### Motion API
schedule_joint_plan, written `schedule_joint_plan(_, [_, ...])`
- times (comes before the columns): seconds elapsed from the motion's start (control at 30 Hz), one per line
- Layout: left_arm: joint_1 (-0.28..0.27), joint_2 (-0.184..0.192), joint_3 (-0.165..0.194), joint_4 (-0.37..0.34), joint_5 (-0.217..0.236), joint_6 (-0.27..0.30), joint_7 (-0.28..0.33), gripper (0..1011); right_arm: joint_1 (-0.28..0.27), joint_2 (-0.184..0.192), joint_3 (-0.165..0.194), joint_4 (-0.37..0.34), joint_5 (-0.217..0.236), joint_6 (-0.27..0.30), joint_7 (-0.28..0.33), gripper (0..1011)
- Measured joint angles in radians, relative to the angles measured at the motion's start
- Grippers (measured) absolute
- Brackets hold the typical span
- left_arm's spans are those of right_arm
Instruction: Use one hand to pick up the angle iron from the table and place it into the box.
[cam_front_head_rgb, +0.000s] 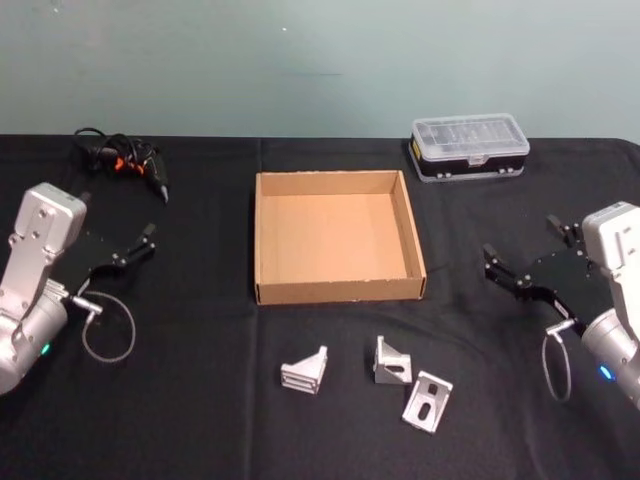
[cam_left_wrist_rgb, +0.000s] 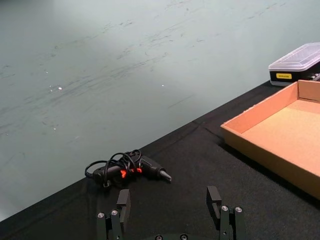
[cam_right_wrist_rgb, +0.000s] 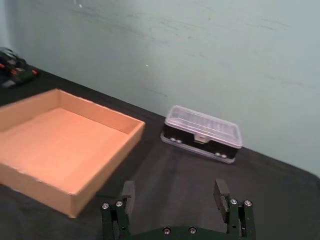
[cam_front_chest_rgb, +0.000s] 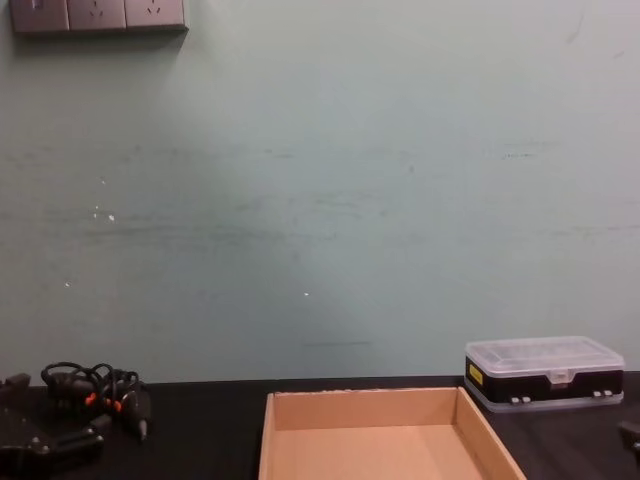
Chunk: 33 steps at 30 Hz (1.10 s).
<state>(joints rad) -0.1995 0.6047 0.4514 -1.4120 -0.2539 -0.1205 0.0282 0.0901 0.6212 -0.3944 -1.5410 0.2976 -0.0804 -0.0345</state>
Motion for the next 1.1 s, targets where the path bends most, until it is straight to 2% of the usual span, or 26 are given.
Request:
schedule_joint_plan(0.2, [0.0,0.0,0.0,0.0,0.0,0.0,0.0,1000,-0.05,0.016,0.03,-0.101,0.07,0.039,0.064,1004])
schedule_joint_plan(0.33, [0.0,0.0,0.0,0.0,0.0,0.0,0.0,1000,-0.083,0.043,0.053,-0.177,0.15,0.089,0.141,1004])
schedule_joint_plan(0.4, [0.0,0.0,0.0,0.0,0.0,0.0,0.0,1000,-0.102,0.079,0.074,-0.24,0.228,0.171,0.221,1004])
schedule_joint_plan(0.43, [0.0,0.0,0.0,0.0,0.0,0.0,0.0,1000,-0.102,0.079,0.074,-0.24,0.228,0.171,0.221,1004])
schedule_joint_plan(0.5, [0.0,0.0,0.0,0.0,0.0,0.0,0.0,1000,-0.108,0.109,0.086,-0.282,0.287,0.25,0.279,1004])
schedule_joint_plan(0.53, [0.0,0.0,0.0,0.0,0.0,0.0,0.0,1000,-0.111,0.129,0.094,-0.307,0.327,0.312,0.315,1004])
schedule_joint_plan(0.63, [0.0,0.0,0.0,0.0,0.0,0.0,0.0,1000,-0.108,0.16,0.098,-0.339,0.376,0.398,0.369,1004])
schedule_joint_plan(0.7, [0.0,0.0,0.0,0.0,0.0,0.0,0.0,1000,-0.093,0.195,0.087,-0.365,0.424,0.488,0.415,1004])
schedule_joint_plan(0.9, [0.0,0.0,0.0,0.0,0.0,0.0,0.0,1000,-0.056,0.234,0.049,-0.386,0.464,0.614,0.435,1004])
schedule_joint_plan(1.03, [0.0,0.0,0.0,0.0,0.0,0.0,0.0,1000,-0.01,0.254,0.003,-0.382,0.461,0.696,0.431,1004])
schedule_joint_plan(1.1, [0.0,0.0,0.0,0.0,0.0,0.0,0.0,1000,0.011,0.259,-0.016,-0.376,0.451,0.715,0.431,1004])
